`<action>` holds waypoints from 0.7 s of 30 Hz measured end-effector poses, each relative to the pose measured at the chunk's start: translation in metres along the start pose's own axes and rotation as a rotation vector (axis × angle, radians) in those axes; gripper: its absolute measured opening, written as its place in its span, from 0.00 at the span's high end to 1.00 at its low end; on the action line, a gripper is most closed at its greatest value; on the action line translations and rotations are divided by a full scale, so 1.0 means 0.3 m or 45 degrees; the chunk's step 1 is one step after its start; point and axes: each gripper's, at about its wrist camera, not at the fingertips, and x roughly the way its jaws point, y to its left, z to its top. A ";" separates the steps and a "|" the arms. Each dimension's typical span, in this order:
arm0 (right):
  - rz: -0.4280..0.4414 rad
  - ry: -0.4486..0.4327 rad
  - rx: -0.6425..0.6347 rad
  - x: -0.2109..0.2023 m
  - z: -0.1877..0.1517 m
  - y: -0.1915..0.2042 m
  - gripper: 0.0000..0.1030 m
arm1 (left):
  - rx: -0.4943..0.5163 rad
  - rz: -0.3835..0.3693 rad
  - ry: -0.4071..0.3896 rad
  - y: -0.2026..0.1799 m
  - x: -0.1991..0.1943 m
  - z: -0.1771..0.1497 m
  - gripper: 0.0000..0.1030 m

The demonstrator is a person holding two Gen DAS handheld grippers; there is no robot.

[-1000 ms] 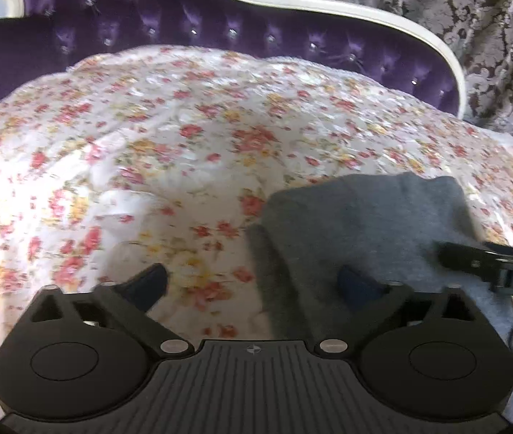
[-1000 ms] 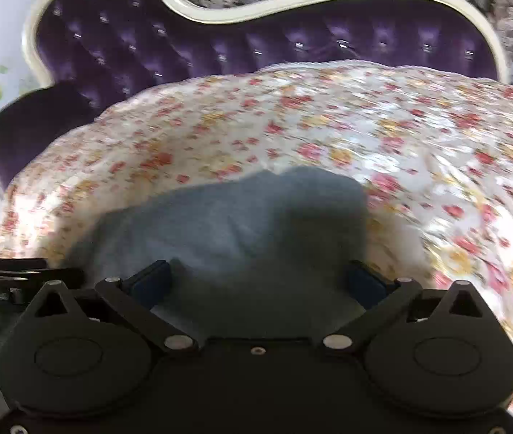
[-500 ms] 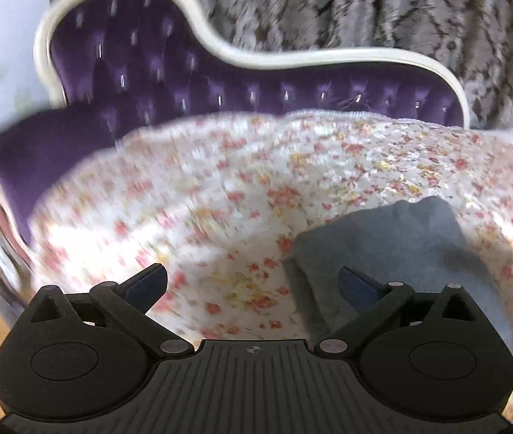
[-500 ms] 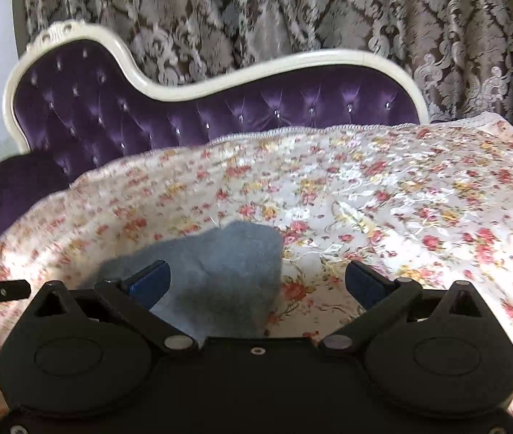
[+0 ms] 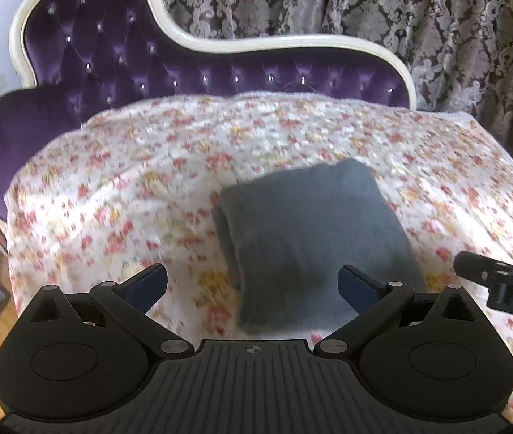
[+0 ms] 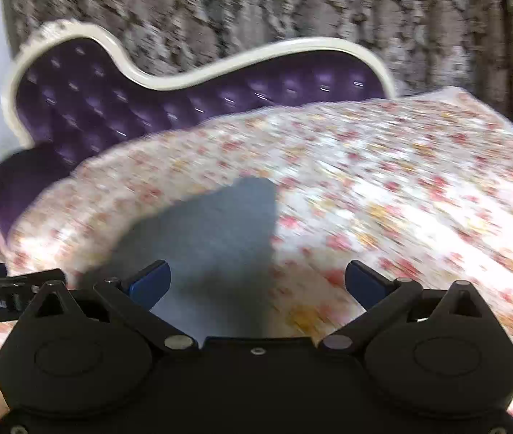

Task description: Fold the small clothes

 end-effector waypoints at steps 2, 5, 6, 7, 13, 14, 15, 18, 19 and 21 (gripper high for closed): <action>-0.045 0.014 -0.009 -0.018 -0.024 0.004 0.01 | -0.011 -0.007 0.017 -0.002 -0.007 -0.021 0.01; 0.022 0.023 0.010 -0.044 -0.050 -0.006 0.01 | -0.021 -0.008 0.036 -0.006 -0.025 -0.052 0.01; 0.055 0.034 0.024 -0.051 -0.057 -0.011 0.01 | -0.024 -0.007 0.039 -0.008 -0.031 -0.060 0.01; 0.078 0.043 0.039 -0.057 -0.064 -0.017 0.01 | -0.027 -0.007 0.046 -0.009 -0.036 -0.070 0.01; 0.112 0.060 0.044 -0.103 -0.120 0.012 0.01 | -0.035 -0.005 0.079 -0.014 -0.048 -0.114 0.01; 0.112 0.058 0.031 -0.112 -0.130 0.021 0.01 | -0.032 -0.002 0.082 -0.019 -0.051 -0.122 0.01; 0.110 0.056 0.017 -0.120 -0.140 0.031 0.01 | -0.030 -0.001 0.084 -0.022 -0.054 -0.130 0.01; 0.101 0.058 -0.013 -0.138 -0.166 0.048 0.01 | -0.028 -0.001 0.091 -0.026 -0.062 -0.146 0.01; 0.104 0.060 -0.018 -0.144 -0.173 0.051 0.01 | -0.025 -0.001 0.092 -0.026 -0.065 -0.150 0.01; 0.110 0.067 -0.022 -0.148 -0.180 0.052 0.01 | -0.022 0.004 0.091 -0.028 -0.072 -0.157 0.01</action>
